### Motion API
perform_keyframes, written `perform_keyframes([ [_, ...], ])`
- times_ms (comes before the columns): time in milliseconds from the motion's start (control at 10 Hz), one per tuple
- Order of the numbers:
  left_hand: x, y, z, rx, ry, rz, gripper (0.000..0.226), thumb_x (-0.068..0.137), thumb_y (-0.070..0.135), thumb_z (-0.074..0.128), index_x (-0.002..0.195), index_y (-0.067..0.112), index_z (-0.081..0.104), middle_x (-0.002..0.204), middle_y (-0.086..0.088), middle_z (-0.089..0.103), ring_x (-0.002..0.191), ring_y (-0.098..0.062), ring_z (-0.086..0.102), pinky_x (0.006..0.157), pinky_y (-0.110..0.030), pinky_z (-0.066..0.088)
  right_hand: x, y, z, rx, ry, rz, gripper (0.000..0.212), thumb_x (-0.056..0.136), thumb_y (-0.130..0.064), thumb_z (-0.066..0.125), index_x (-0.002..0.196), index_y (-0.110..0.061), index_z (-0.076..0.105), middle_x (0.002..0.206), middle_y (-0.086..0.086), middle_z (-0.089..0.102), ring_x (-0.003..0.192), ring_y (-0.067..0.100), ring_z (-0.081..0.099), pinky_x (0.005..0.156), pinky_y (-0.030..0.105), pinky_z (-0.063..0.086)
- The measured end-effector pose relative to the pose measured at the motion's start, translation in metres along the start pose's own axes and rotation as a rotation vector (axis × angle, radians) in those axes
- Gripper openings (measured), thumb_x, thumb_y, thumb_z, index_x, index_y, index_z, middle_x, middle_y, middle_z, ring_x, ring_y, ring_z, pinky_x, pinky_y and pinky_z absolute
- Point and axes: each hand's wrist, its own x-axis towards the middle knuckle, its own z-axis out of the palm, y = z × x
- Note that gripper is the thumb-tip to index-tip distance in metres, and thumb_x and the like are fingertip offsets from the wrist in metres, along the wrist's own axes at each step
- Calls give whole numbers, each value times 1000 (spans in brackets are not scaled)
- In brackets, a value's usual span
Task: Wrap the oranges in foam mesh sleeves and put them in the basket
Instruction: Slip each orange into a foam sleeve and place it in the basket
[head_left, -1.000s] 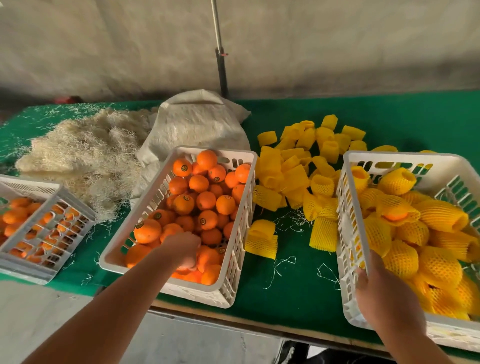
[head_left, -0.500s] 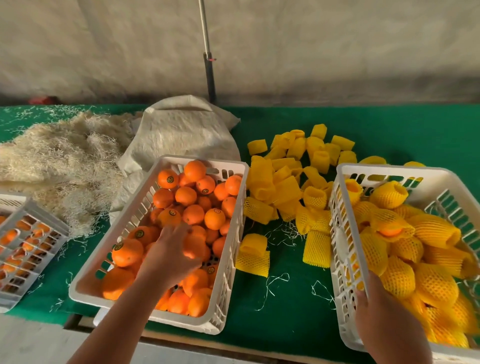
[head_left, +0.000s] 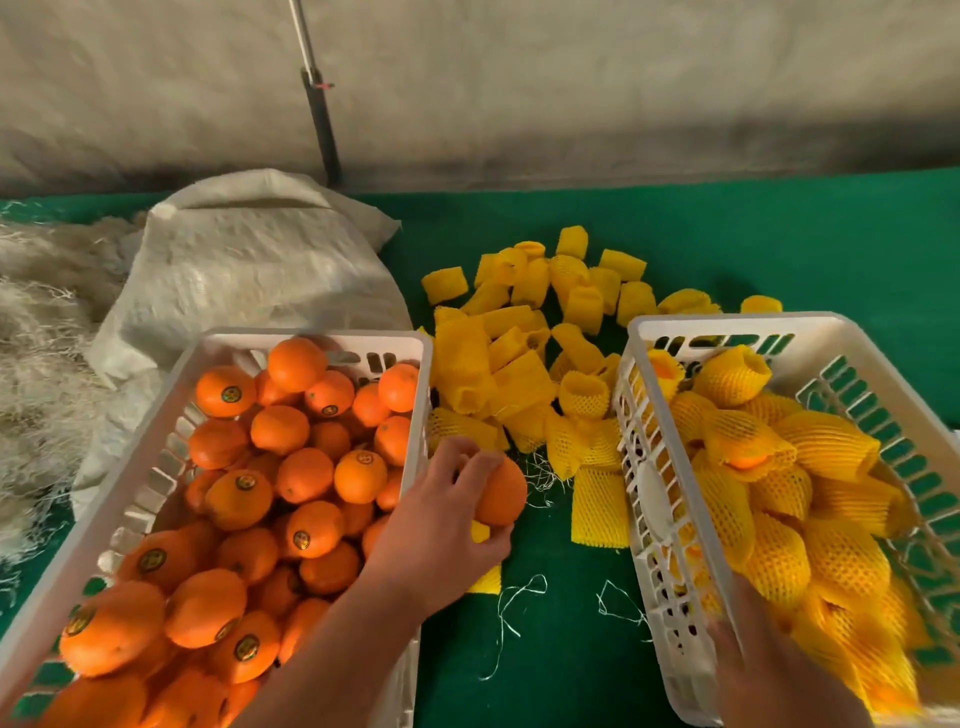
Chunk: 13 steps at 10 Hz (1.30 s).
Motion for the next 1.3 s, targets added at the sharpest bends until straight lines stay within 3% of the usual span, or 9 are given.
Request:
perform_keyframes([
  [200, 1, -10, 11, 138, -2, 17, 75, 75, 52, 82, 136, 38, 42, 136, 6, 38, 103, -13, 53, 72, -22, 45, -6, -12, 6, 96, -10, 156, 56, 108, -39, 38, 159, -18, 25, 130, 8, 63, 109, 25, 66, 84, 29, 53],
  [400, 1, -7, 12, 177, -78, 13, 74, 79, 54, 78, 139, 37, 39, 135, 7, 36, 108, -20, 57, 74, -22, 44, -5, -5, 28, 48, 194, 117, 68, 81, -27, 86, 141, -12, 60, 90, 4, 75, 69, 26, 70, 53, 20, 43],
  [500, 1, -8, 12, 200, -95, 3, 76, 76, 56, 80, 138, 36, 41, 133, 7, 39, 103, -18, 58, 72, -22, 45, -8, -8, 35, -65, 451, 109, 58, 81, -41, 81, 124, -3, 71, 95, 16, 62, 83, 47, 66, 68, 51, 55],
  [600, 1, -9, 13, 211, -116, 10, 76, 73, 56, 82, 135, 35, 43, 128, 7, 42, 95, -14, 55, 66, -21, 45, -7, -21, 39, -34, 603, -14, 65, 71, -59, 63, 114, -11, 72, 101, 8, 50, 91, 37, 57, 73, 45, 52],
  [700, 2, -9, 15, 238, -132, 0, 79, 69, 59, 84, 134, 36, 45, 126, 9, 44, 92, -6, 43, 63, -18, 40, 8, -53, 51, -29, 457, -259, 31, 84, -48, 73, 102, -24, 70, 114, -4, 54, 98, 16, 57, 77, 24, 48],
  [800, 2, -8, 14, 243, -178, 1, 81, 69, 60, 83, 136, 36, 45, 125, 9, 44, 91, -6, 42, 63, -15, 37, 44, -69, 78, -171, 49, -191, 26, 102, -45, 58, 110, -23, 68, 157, 2, 36, 137, 18, 47, 93, 28, 53],
  [900, 3, -8, 14, 255, -233, 13, 80, 74, 62, 78, 140, 37, 41, 129, 10, 43, 97, -9, 54, 64, -17, 42, 90, -69, 93, -335, -240, -37, 21, 106, -31, 55, 121, -19, 61, 173, 7, -3, 137, 22, 47, 84, 33, 49],
  [1100, 5, -9, 15, 243, -232, 16, 78, 75, 59, 77, 139, 34, 42, 130, 8, 48, 99, -12, 59, 68, -21, 48, 128, -48, 110, -360, -248, 33, 58, 107, -21, 49, 156, -1, 28, 162, 15, 32, 103, 25, 67, 86, 39, 57],
  [1300, 5, -6, 13, 218, -241, 15, 79, 76, 60, 76, 140, 32, 38, 131, 10, 56, 103, -12, 61, 75, -22, 47, 118, -41, 106, -373, -308, -89, 21, 108, -23, 52, 125, -13, 58, 169, 8, 8, 121, 24, 62, 82, 41, 54],
])
